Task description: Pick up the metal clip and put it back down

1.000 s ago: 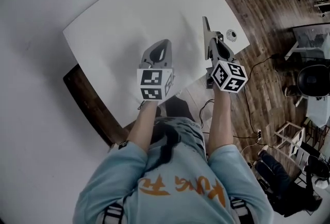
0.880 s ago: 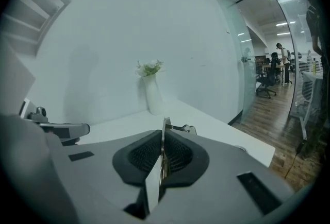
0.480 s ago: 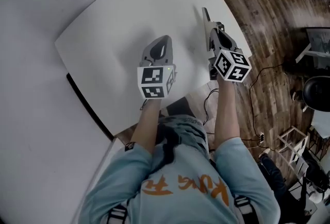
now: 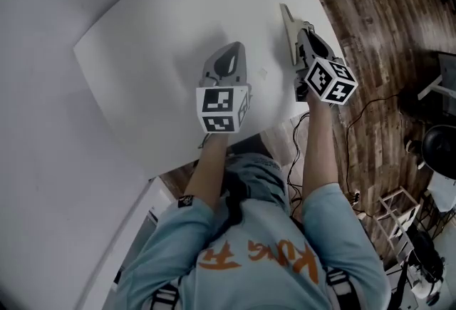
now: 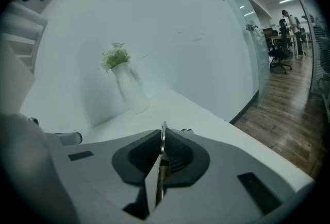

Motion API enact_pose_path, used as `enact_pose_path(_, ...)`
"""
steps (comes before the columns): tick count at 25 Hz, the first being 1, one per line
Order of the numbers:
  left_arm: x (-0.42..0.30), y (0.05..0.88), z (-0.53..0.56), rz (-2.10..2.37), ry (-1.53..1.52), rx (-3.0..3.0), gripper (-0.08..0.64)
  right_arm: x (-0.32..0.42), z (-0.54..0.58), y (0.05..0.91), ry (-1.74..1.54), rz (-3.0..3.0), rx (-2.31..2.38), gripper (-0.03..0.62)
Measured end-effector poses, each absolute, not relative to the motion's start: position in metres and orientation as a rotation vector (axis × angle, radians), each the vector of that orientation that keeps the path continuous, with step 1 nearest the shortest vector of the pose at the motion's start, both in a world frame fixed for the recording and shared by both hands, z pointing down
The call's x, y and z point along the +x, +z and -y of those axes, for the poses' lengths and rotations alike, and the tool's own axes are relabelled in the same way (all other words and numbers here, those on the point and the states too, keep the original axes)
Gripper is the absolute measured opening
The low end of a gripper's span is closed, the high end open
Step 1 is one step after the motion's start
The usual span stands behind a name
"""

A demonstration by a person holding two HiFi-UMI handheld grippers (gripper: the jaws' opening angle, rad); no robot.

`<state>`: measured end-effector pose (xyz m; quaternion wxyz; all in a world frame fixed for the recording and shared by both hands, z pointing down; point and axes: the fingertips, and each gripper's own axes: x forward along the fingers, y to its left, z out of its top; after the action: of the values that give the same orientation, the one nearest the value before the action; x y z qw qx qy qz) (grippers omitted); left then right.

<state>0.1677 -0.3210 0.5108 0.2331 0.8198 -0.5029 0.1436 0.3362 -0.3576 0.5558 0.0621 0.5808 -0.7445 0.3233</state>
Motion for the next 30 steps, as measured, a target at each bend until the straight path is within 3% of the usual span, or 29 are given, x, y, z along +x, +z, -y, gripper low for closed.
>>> enact_pose_path(5, 0.156, 0.517, 0.323, 1.404, 0.407, 2.225, 0.023, 0.342, 0.363, 0.571, 1.014, 2.218, 1.785, 0.067)
enact_pose_path(15, 0.147, 0.502, 0.314, 1.371, 0.404, 2.251, 0.025, 0.374, 0.355, 0.554, 0.717, 1.978, 1.924, 0.160)
enact_pose_path(25, 0.070, 0.454, 0.274, 1.368, 0.278, 2.329, 0.023, 0.289, 0.277, 0.443, 0.453, 2.044, 2.095, 0.133)
enact_pose_path(30, 0.032, 0.424, 0.254, 1.357, 0.217, 2.405, 0.023, 0.239, 0.232, 0.395, 0.315, 2.089, 2.185, 0.026)
